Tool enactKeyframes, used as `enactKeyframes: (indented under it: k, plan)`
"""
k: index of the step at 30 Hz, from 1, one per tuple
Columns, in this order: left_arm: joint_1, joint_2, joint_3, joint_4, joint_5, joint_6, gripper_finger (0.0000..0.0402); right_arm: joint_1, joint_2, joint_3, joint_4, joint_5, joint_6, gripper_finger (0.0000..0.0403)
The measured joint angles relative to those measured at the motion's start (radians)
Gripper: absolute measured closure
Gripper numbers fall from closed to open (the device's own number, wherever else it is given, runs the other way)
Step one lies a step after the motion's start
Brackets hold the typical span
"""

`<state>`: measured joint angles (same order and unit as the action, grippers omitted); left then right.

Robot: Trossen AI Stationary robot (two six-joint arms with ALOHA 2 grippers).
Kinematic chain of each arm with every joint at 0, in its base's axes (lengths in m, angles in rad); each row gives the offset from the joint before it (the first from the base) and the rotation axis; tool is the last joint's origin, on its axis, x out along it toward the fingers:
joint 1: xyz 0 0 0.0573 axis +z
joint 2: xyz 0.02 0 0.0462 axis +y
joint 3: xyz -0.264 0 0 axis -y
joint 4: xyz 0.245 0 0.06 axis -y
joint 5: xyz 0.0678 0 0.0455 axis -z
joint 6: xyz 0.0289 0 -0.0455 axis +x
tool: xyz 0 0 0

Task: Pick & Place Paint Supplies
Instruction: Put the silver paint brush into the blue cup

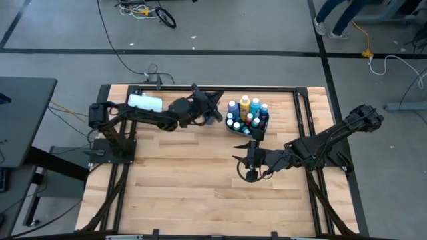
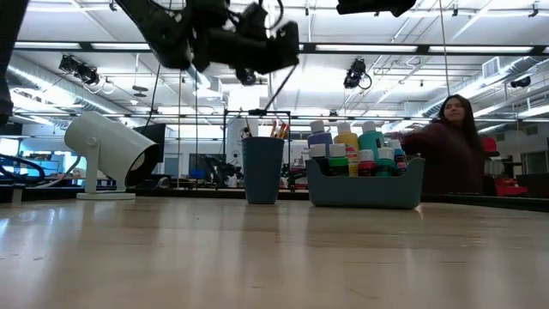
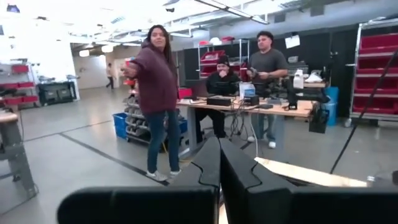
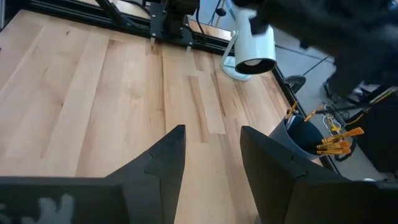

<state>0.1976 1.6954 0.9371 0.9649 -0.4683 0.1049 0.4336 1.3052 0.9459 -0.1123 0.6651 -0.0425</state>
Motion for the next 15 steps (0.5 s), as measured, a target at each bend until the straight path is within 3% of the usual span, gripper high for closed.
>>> enactKeyframes:
  k: [8,15]
  plan:
    - [0.010,0.171,0.000,0.211,0.023,0.060,0.0401,-0.006,0.000,0.000,-0.018,0.000,0.000,0.0244]
    - [-0.034,0.206,-0.009,0.083,-0.205,0.027,0.0398,-0.006,0.000,0.000,-0.050,0.000,0.010,0.0244]
